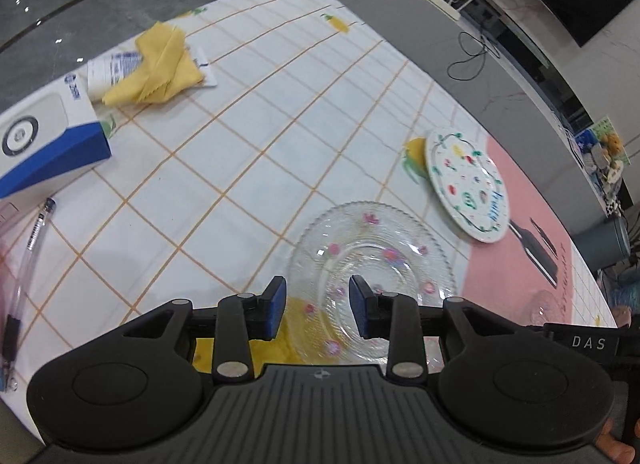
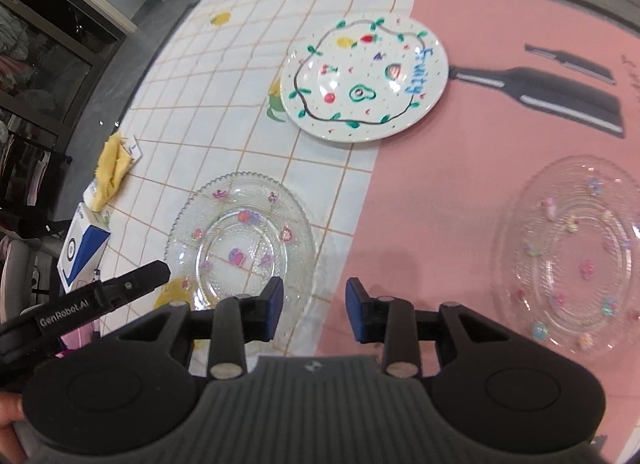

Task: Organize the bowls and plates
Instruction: 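Move both tools to the clear flowered glass plate and close on its rim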

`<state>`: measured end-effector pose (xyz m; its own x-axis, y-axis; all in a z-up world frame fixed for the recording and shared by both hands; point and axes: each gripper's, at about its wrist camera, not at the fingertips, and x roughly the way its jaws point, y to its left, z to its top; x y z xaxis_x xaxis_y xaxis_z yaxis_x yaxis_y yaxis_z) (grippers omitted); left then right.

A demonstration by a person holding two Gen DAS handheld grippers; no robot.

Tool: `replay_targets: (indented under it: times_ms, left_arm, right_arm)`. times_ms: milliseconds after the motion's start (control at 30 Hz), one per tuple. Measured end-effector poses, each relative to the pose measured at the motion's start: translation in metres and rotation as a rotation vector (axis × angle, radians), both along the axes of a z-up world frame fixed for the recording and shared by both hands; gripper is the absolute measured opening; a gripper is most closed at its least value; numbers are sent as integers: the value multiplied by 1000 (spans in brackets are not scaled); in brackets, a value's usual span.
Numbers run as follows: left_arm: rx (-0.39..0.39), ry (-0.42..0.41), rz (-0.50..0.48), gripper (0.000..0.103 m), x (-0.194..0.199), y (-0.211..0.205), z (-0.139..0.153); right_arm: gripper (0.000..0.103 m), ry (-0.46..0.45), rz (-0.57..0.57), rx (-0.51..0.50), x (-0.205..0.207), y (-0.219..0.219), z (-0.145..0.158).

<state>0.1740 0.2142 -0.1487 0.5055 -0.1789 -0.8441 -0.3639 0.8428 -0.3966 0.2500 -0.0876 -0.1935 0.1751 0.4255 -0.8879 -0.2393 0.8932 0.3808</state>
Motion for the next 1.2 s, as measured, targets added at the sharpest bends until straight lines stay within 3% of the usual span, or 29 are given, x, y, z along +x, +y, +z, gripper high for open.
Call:
replay_targets:
  times_ms: [367,467,600,700,1200]
  left_arm:
    - [-37,-6,24,38,5,8,-18]
    - [-35,-7,16,25,6,7,-18]
    - [-16,-7,27,15,5,6,-20]
    - [-19,-7,31,15,5,7,-20]
    - [-15,-2,45,11,0,6,-11]
  right_arm:
    - [34,48,10,-23,15,14,-23]
    - [32,59,0,-15,16,14,-26]
    - [21,72,-3,7,16,14,-29]
    - [11,91,-8,36,15,15,-32]
    - [8,36,-13,62,8,13,-15]
